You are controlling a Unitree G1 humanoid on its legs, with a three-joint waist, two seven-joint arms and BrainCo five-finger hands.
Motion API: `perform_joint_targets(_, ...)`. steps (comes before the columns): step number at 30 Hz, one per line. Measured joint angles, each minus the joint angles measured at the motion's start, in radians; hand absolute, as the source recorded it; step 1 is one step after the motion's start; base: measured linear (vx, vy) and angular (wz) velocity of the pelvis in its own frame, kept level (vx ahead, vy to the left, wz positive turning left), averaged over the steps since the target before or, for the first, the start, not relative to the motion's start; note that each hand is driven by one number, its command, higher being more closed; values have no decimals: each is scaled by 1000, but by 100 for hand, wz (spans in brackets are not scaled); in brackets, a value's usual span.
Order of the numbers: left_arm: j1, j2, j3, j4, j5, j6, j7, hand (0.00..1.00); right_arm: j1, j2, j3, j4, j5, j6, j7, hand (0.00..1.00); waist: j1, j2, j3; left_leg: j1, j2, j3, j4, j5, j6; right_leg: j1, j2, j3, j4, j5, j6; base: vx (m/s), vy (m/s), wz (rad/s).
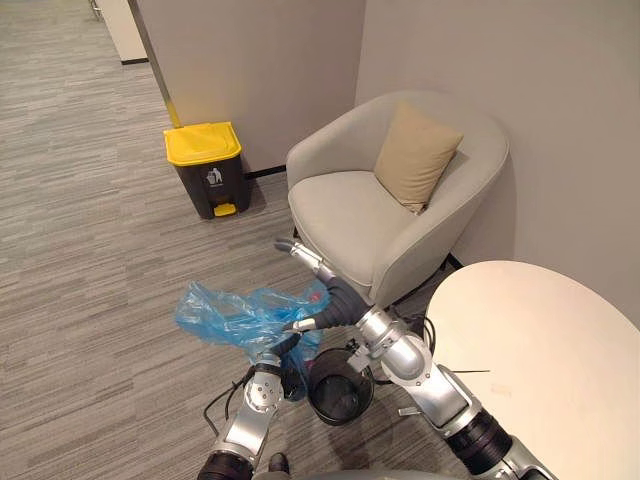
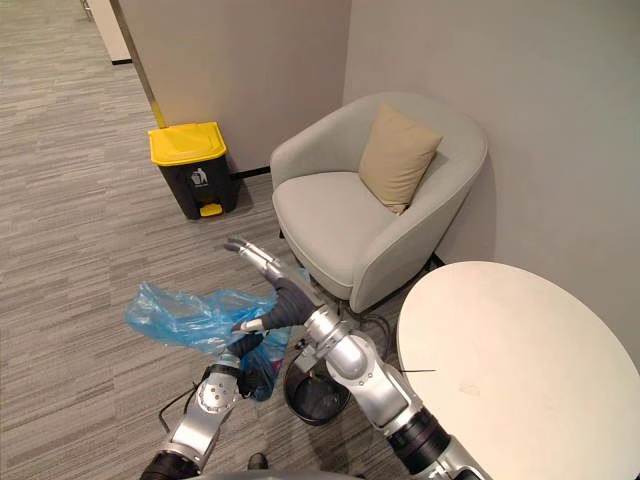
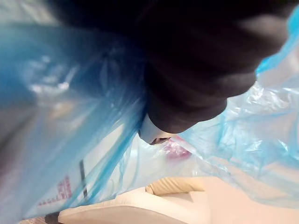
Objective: Gather rubbish on tea table into small bin, then transfer packed bag to large trash can.
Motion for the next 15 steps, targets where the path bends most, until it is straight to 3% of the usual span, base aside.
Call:
perform_joint_targets(8, 48, 3, 69, 0, -10, -6, -1, 100, 104, -48, -197, -83, -19, -56, -43, 0, -3, 2, 2, 2, -1, 0, 0, -1, 1, 0, 0, -1, -1, -1, 1, 0, 0, 0)
perform_joint_targets(15, 122, -6, 183, -4, -54, -13, -21, 100, 282, 11, -442, 18, 79, -45, -64, 0, -29, 15, 10, 2, -2, -1, 0, -2, 2, 0, -1, -2, -5, -2, 2, 0, 0, 0)
